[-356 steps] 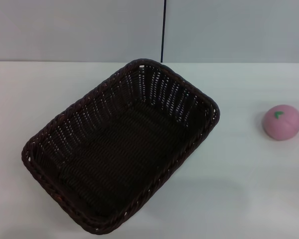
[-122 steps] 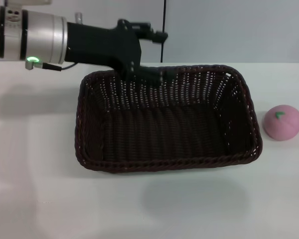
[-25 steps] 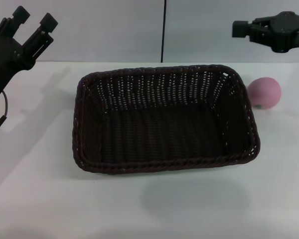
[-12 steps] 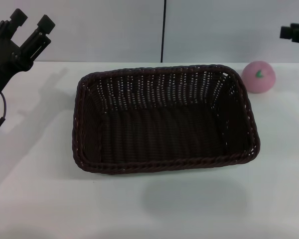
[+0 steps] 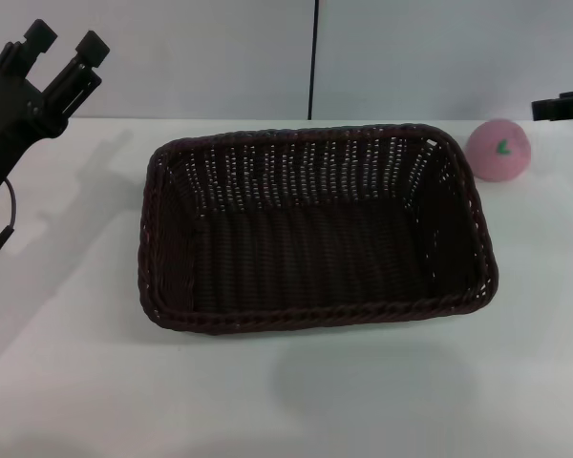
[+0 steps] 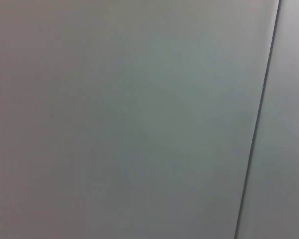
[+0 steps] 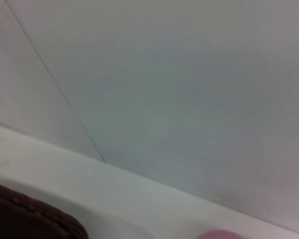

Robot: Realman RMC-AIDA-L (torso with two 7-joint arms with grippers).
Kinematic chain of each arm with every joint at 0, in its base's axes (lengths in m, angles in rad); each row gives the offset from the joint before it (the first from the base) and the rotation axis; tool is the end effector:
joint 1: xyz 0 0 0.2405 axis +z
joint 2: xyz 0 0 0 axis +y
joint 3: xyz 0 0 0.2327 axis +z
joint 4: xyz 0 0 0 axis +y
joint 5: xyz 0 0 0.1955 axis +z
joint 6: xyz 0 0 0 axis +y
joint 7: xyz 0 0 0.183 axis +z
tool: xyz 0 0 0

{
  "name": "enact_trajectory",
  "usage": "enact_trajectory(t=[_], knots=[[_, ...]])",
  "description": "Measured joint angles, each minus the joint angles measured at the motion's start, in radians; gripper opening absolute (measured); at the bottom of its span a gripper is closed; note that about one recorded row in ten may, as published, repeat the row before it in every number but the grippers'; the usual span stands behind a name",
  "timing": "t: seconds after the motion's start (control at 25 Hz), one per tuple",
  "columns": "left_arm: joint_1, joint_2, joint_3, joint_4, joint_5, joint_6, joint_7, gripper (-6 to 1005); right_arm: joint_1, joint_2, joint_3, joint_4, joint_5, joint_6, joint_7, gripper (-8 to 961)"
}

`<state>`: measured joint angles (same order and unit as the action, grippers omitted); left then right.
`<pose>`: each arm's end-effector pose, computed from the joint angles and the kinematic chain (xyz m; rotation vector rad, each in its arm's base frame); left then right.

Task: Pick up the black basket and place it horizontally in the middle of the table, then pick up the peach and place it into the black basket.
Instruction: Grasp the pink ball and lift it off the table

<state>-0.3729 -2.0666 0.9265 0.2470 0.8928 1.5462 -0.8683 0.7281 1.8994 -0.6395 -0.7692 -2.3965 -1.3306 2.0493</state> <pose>-0.2408 0.3236 0.0353 -1.8457 -0.5654 -1.2949 0.2535 0.4134 0.0676 -2.3594 1.0935 0.1822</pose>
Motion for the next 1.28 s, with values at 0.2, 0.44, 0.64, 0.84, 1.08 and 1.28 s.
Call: enact_trajectory(t=[0.2, 0.44, 0.64, 0.84, 1.08, 1.28], knots=[[-0.001, -0.001, 0.0, 0.0, 0.0, 0.0, 0.0, 857, 0.081, 0.004, 0.0, 0.054, -0.133, 0.04, 0.015, 552], [-0.002, -0.001, 0.001, -0.013, 0.0, 0.002, 0.0, 857, 0.126, 0.03, -0.013, 0.096, -0.22, 0.104, 0.019, 553], [-0.004, -0.001, 0.0, -0.014, 0.0, 0.0, 0.0, 857, 0.138, 0.041, -0.059, 0.137, -0.223, 0.165, 0.019, 553], [-0.009, -0.001, 0.0, -0.014, 0.0, 0.0, 0.0, 857, 0.149, 0.061, -0.086, 0.165, -0.227, 0.229, 0.02, 546], [-0.01, -0.001, 0.0, -0.021, 0.0, 0.0, 0.0, 857, 0.159, 0.063, -0.116, 0.222, -0.228, 0.305, 0.021, 510], [-0.011, -0.001, 0.0, -0.025, -0.001, 0.0, 0.0, 857, 0.156, 0.073, -0.116, 0.222, -0.229, 0.327, 0.021, 479]])
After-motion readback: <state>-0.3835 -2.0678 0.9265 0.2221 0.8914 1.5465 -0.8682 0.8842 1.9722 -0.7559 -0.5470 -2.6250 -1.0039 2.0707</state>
